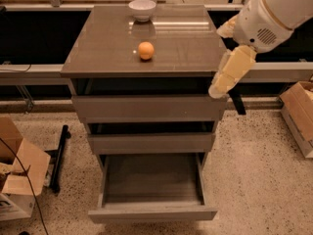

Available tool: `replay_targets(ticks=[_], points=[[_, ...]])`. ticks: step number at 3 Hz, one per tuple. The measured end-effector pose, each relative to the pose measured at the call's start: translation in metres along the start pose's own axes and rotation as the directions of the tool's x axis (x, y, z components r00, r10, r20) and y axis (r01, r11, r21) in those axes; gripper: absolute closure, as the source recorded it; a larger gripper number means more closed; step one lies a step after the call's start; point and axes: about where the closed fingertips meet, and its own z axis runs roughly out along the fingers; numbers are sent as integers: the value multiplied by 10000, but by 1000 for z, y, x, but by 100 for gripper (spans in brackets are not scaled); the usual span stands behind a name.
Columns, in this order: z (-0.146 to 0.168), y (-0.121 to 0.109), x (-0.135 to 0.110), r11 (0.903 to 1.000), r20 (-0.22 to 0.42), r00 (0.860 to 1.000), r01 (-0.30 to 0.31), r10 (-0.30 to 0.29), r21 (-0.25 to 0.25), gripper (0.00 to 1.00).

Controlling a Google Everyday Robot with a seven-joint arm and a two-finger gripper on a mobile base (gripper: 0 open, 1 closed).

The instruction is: Place orange into bottom drawer

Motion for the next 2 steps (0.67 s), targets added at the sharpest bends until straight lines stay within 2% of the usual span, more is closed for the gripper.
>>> replay_targets(ticks=[1,2], points=[[28,-38,-27,9992,775,9966,286,-263,-288,0],[28,-38,-27,9992,774,9967,286,-262,-288,0]])
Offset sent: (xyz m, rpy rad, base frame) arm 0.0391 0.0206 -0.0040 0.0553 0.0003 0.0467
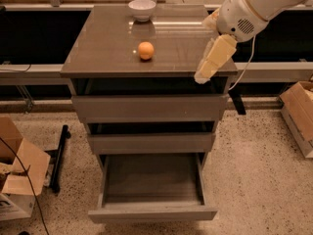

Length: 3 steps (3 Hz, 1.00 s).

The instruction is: Place orange into bottom drawer

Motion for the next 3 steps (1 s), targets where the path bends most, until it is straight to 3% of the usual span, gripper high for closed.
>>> replay_targets(ticks=[2,3], points=[[53,-29,-27,9997,1044,9942,-254,248,37,0],[89,-61,-43,9966,2059,9752,-820,811,-42,0]])
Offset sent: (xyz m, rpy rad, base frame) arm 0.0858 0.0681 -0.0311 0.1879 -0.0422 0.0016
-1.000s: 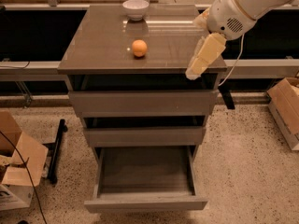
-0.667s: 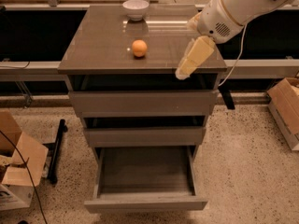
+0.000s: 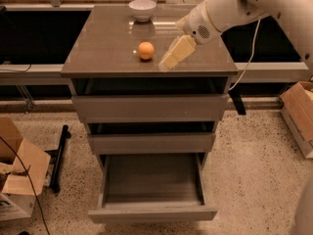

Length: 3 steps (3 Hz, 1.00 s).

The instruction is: Place orange into bottom drawer

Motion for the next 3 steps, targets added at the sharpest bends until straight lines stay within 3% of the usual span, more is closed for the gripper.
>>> replay_targets(ticks=[1,2,3], points=[[23,-22,-8,9992,621,9973,-403,399,59,0],[66,-66,-13,9960,1231,9887,-880,855,154,0],[70,-63,-9,9954,1204,9883,-957,938,104,0]])
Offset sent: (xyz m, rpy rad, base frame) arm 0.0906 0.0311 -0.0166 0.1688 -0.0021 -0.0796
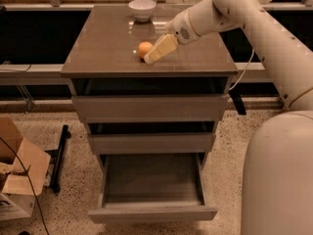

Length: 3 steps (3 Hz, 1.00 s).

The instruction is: Place orange into bottom drawer

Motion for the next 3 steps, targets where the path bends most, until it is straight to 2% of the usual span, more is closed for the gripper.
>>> replay_targets(ticks=[1,2,3], points=[[14,1,10,9988,260,9986,-463,459,152,0],[29,-15,6,9945,836,9944,-713,649,771,0],[43,-28,13,9884,1147,9889,-1073,949,1071,0]])
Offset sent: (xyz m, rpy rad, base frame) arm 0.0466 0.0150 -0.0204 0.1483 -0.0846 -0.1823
